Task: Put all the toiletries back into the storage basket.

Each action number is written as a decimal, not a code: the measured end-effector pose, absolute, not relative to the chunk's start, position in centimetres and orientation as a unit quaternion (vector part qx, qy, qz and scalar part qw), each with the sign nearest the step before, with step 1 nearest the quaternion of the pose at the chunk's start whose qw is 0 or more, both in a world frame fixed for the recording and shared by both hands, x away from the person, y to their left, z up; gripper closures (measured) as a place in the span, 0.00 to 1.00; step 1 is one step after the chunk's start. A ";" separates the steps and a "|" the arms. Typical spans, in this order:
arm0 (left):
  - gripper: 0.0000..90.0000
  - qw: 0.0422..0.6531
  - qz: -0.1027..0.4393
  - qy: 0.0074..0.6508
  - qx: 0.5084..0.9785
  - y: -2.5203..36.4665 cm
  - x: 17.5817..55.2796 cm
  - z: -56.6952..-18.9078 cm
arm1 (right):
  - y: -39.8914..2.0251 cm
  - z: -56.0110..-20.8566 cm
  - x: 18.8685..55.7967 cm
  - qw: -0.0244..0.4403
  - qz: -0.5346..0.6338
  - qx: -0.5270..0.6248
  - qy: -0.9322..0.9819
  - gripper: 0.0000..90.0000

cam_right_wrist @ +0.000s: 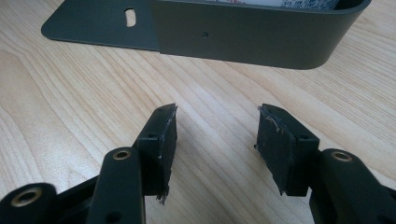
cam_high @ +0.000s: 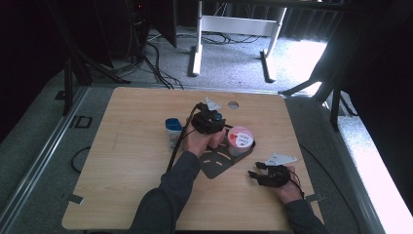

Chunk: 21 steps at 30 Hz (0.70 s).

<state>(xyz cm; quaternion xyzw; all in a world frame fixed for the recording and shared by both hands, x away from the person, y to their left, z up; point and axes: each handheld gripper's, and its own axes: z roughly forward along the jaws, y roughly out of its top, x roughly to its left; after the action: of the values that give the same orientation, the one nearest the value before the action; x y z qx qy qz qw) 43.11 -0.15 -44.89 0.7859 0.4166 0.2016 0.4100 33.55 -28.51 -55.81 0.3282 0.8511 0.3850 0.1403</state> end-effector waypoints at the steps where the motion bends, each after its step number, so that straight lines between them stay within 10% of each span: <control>1: 0.59 0.411 0.201 0.417 0.785 -0.2 43.2 -45.0 | -28.5 -55.8 33.5 0.140 0.385 0.328 0.851 0.52; 21: 0.59 0.410 0.210 0.424 0.780 -1.8 44.5 -46.2 | -28.5 -55.8 33.6 0.138 0.386 0.329 0.851 0.52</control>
<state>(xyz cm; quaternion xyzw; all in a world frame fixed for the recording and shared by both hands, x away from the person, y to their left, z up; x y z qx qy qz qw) 44.46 -1.75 -46.22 0.7797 0.4239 0.2099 0.4102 33.56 -28.54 -55.81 0.3291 0.8508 0.3856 0.1385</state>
